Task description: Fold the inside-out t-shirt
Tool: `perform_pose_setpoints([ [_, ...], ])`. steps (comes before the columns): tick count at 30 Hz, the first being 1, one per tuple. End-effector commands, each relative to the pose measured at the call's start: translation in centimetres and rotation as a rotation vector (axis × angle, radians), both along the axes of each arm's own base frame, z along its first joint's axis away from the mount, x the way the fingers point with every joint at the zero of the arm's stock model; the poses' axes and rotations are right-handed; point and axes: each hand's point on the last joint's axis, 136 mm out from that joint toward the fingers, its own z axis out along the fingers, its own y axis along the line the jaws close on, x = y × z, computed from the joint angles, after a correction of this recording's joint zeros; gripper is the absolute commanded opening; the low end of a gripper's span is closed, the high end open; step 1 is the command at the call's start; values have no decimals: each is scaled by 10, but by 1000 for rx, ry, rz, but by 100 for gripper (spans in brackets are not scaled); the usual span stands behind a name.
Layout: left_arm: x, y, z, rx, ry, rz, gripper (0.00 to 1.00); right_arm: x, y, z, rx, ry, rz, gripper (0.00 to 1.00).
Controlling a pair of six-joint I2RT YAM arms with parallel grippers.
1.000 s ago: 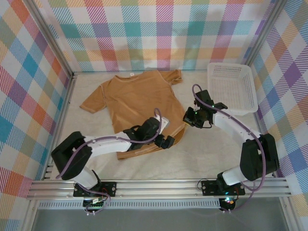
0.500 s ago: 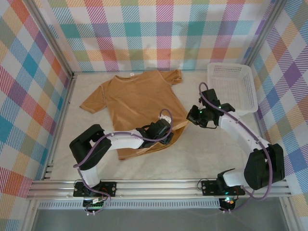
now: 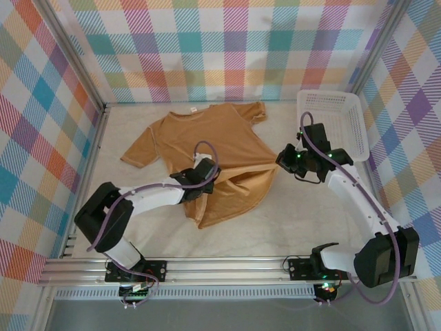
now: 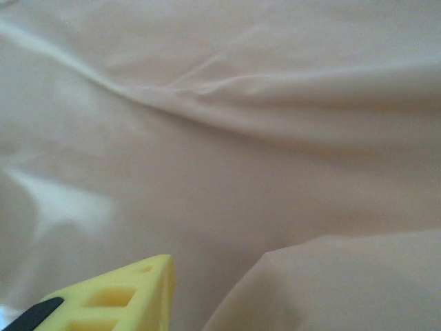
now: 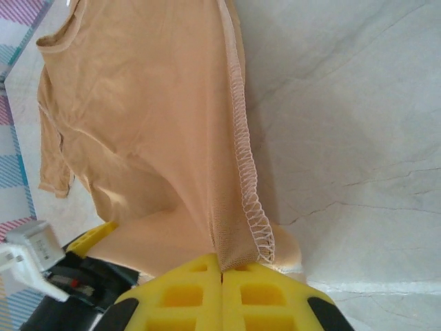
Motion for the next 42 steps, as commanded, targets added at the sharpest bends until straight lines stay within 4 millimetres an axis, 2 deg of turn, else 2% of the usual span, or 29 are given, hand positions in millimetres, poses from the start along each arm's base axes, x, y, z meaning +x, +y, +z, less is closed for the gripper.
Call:
perform_pose_setpoints([
  [1, -17, 37, 2, 43, 40, 85, 35, -1, -12, 4, -23, -9, -21, 0],
  [2, -19, 44, 3, 39, 41, 101, 32, 0, -15, 3, -22, -8, -28, 0],
  [5, -25, 57, 5, -25, 44, 155, 0, 4, -16, 0, -13, -9, -35, 0],
  [8, -30, 54, 6, -92, 62, 161, 0, 9, -11, -4, 10, 3, -25, 0],
  [13, -29, 30, 29, -194, 102, 115, 0, 25, -4, -13, 26, 15, -16, 0],
  [16, -22, 6, 58, -262, 125, 50, 0, 49, -5, -11, -10, 4, -12, 0],
  [19, -10, -24, 94, -343, 146, -13, 0, 82, -14, -15, -68, 11, -31, 0],
  [20, -6, -36, 103, -382, 160, -28, 0, 92, -17, -20, -99, 17, -33, 3],
  [22, 0, -57, 111, -470, 204, -29, 0, 103, -21, -26, -137, 31, -31, 19],
  [24, 4, -77, 111, -537, 271, -30, 0, 101, -20, -31, -149, 55, -6, 33],
  [25, 6, -83, 110, -546, 296, -25, 0, 96, -19, -32, -148, 64, 9, 36],
  [27, 9, -87, 110, -549, 311, -20, 0, 78, -19, -32, -151, 63, 30, 37],
  [29, 13, -88, 111, -551, 303, -9, 0, 55, -13, -35, -135, 59, 53, 33],
  [33, 15, -88, 111, -552, 295, -1, 0, 13, 33, -60, 18, 53, 130, 14],
  [35, 15, -87, 113, -554, 293, 3, 0, 5, 59, -80, 58, 78, 162, 9],
  [38, 14, -87, 117, -556, 300, 7, 0, 13, 97, -111, 71, 88, 214, 9],
  [42, 13, -86, 137, -578, 285, 16, 0, 44, 150, -143, 119, 79, 260, 5],
])
